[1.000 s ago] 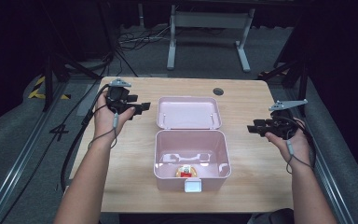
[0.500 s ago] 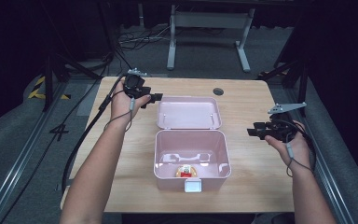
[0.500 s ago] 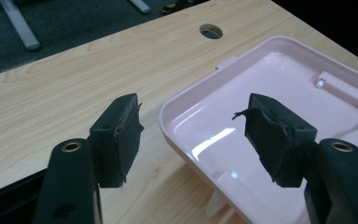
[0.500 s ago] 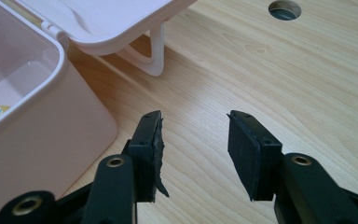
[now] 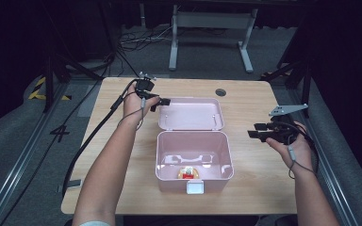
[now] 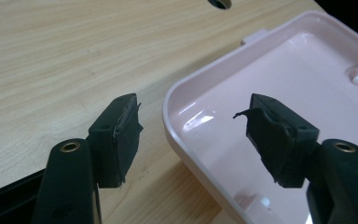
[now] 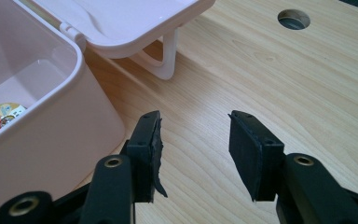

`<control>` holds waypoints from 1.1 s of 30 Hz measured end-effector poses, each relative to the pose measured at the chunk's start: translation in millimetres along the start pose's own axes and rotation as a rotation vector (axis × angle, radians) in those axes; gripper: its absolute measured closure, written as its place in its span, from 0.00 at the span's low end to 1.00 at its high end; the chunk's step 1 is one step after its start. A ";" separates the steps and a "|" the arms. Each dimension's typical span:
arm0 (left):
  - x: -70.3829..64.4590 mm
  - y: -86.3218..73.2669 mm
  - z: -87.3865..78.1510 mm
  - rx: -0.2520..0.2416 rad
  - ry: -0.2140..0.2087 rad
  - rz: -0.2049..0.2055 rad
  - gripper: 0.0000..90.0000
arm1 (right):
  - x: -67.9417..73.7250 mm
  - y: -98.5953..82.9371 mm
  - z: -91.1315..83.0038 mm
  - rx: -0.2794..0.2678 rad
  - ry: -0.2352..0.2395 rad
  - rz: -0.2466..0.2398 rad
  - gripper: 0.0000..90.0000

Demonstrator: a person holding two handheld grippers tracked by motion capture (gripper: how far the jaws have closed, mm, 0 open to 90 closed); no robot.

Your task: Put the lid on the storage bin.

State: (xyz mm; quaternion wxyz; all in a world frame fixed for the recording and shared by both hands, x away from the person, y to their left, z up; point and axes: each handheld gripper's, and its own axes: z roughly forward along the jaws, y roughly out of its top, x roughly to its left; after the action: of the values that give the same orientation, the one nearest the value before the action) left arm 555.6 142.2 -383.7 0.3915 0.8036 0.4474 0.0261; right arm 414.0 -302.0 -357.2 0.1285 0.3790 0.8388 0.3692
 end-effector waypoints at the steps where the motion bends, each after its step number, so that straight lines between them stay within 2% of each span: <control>1: 0.6 -0.5 2.3 0.007 -0.012 -0.013 0.40 | 0.0 0.0 -0.1 0.000 0.000 0.000 0.61; 3: 1.6 -1.2 5.9 0.018 -0.035 -0.025 0.42 | 0.3 0.1 -0.3 -0.002 0.003 -0.001 0.61; 8: 4.1 -4.4 13.6 0.049 -0.052 -0.028 0.44 | 3.4 1.8 -1.3 -0.011 0.010 -0.016 0.60; 13: 5.4 -7.6 20.6 0.057 -0.108 -0.059 0.46 | 3.7 2.1 0.0 -0.007 0.013 -0.020 0.60; 14: 5.5 -7.9 22.6 0.057 -0.125 -0.053 0.44 | 4.0 2.1 0.3 -0.006 0.014 -0.021 0.60; 17: 5.9 -8.8 24.3 0.058 -0.136 -0.040 0.40 | 5.1 2.2 1.1 -0.005 0.030 -0.040 0.59; 20: 5.6 -8.5 23.8 0.062 -0.133 -0.041 0.38 | 5.7 2.4 3.1 0.001 0.030 -0.042 0.59; 21: 5.7 -8.4 22.7 0.063 -0.137 -0.023 0.39 | 6.0 2.5 3.7 0.004 0.031 -0.042 0.59; 22: 4.9 -7.9 21.4 0.065 -0.124 -0.022 0.40 | 6.3 2.4 4.3 0.005 0.031 -0.043 0.59; 27: 5.9 -4.7 12.7 0.036 -0.107 -0.048 0.54 | 6.5 2.5 3.9 0.001 0.034 -0.041 0.59; 30: 6.6 -2.7 7.1 0.019 -0.105 -0.049 0.63 | 6.0 2.5 2.9 -0.004 0.033 -0.040 0.59; 33: 2.9 1.7 -5.8 -0.053 -0.088 -0.032 0.69 | 5.3 2.6 1.2 -0.012 0.033 -0.037 0.59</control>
State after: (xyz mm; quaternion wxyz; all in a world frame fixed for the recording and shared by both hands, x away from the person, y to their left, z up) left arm 556.2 147.3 -379.5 0.4324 0.7860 0.4419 -0.0036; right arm 412.4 -296.3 -355.9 0.1236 0.3563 0.8456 0.3778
